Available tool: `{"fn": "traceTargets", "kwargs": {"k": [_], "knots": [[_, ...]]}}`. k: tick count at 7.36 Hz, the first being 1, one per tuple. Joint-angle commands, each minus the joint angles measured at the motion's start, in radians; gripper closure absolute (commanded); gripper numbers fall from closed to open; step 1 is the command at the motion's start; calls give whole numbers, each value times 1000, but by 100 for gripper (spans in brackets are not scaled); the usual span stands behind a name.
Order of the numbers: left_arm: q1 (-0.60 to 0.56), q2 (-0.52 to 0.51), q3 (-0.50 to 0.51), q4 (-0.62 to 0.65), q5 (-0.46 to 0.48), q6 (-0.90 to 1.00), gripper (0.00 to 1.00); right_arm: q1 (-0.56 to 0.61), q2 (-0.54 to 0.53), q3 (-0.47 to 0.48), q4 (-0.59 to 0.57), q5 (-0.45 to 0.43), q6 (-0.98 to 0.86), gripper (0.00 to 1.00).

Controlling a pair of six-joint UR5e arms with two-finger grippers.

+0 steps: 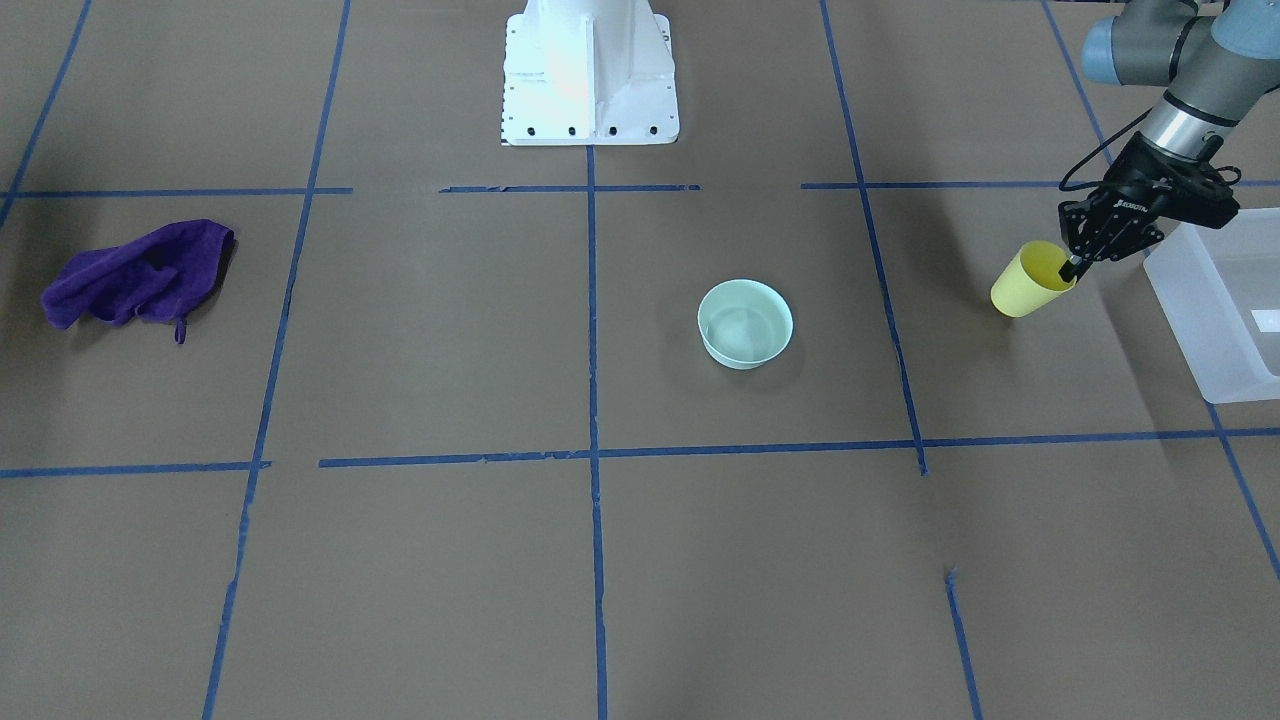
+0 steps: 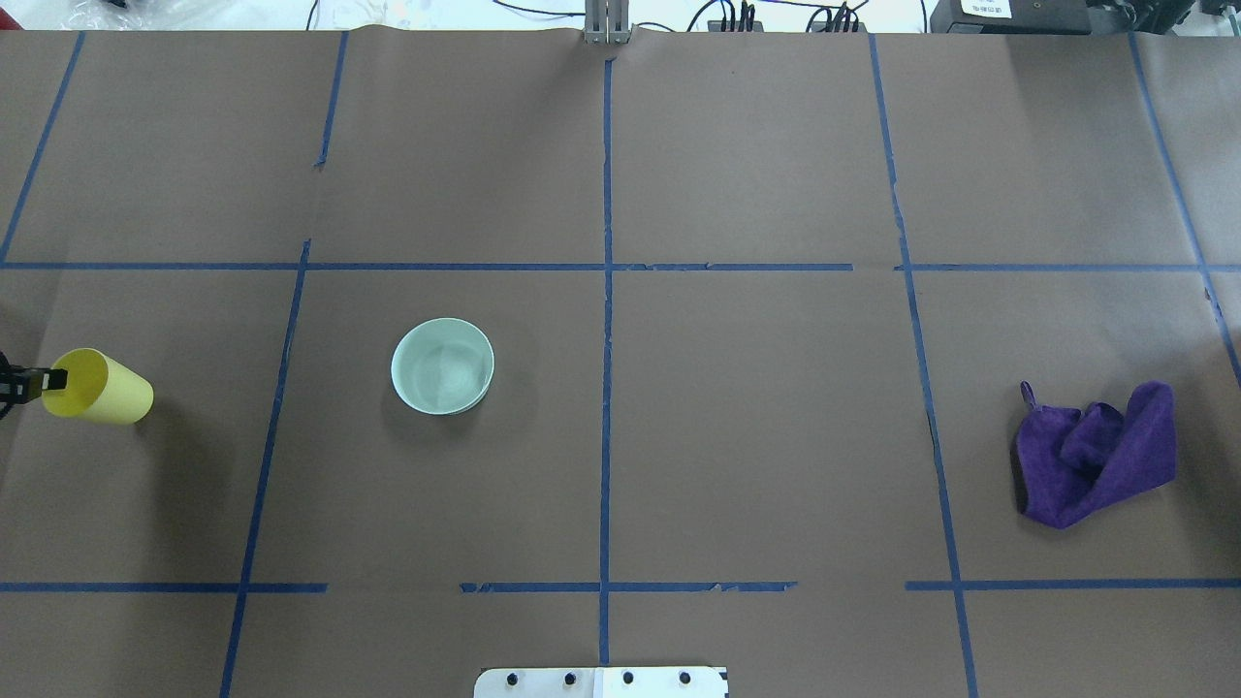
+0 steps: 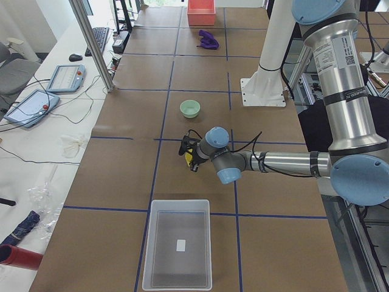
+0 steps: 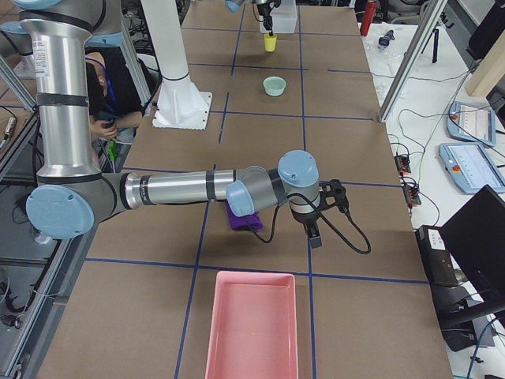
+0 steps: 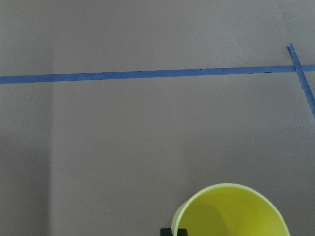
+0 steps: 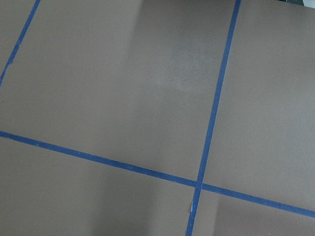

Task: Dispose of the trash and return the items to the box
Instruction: 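Lower the left gripper onto the yellow cup and grasp it, then carry the yellow cup with the left gripper into the clear bin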

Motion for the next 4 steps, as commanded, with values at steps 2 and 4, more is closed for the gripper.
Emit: {"fn": "traceTargets", "kwargs": {"k": [2, 4], "knots": [[-411, -74, -3, 344, -205, 562, 100, 0, -8, 3, 0, 3, 0, 0], [-611, -195, 47, 624, -204, 964, 100, 0, -8, 3, 0, 3, 0, 0]]}}
